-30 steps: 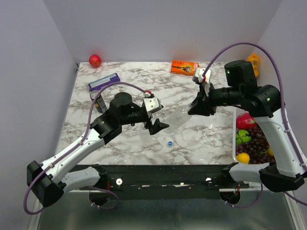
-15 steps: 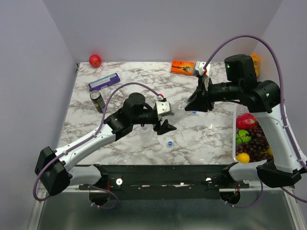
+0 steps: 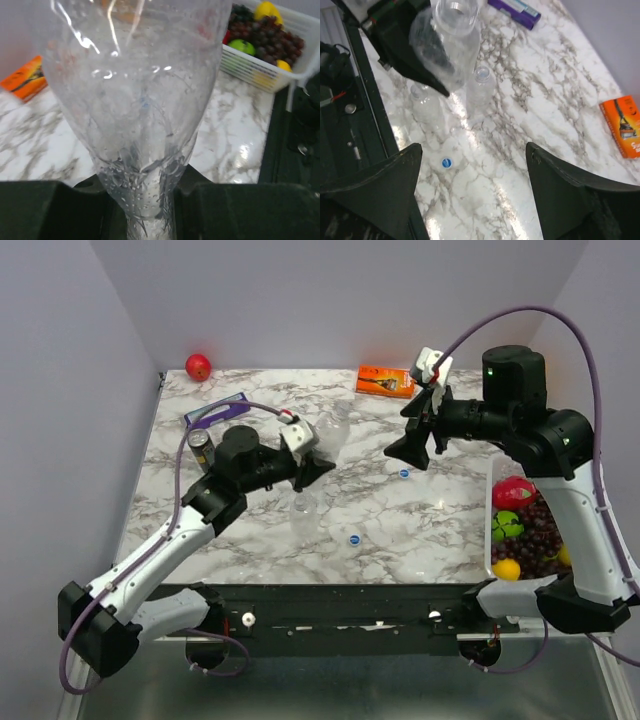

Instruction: Screw on the bottle caps

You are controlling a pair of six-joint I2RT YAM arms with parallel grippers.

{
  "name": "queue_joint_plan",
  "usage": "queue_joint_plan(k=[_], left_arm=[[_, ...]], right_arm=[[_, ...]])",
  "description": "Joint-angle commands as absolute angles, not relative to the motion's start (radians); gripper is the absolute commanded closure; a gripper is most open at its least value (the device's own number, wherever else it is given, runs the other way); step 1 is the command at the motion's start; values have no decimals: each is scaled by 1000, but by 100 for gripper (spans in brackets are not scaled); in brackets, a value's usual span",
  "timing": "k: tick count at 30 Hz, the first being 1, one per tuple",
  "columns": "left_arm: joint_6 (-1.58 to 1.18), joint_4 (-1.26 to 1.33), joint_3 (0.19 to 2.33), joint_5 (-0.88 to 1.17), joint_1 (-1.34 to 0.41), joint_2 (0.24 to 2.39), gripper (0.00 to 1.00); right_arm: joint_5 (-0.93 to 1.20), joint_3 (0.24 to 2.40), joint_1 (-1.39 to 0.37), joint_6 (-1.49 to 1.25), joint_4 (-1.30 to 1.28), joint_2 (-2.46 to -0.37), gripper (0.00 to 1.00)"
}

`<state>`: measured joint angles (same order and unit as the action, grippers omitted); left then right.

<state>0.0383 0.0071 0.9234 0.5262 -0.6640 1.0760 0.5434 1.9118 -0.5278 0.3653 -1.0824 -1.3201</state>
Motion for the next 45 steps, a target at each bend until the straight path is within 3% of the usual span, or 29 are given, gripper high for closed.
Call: queue_joint_plan(k=[1,4,8,15,21,45], left_arm=[[-22,-57,1023,364,-513,971,96],[47,-101,1074,318,-444,921,96],[35,-139,1083,249,-332,874,97],[-231,-155,1022,150,-91,819,99],[-262,-172,976,212,54,781,97],[-245,-176,960,238,80,793,96]], right_arm=[[556,1813,-523,429,-955,-1285,8],[707,1729,-538,607,-1041,-1331,11],[704,1593,-607,894,-1206,-1468,21],[534,1129,-732,1231,-816,-1442,22],[532,1072,-744,1299,-712,-1537,25],[482,1029,-815,1350,-627,-1736,48]])
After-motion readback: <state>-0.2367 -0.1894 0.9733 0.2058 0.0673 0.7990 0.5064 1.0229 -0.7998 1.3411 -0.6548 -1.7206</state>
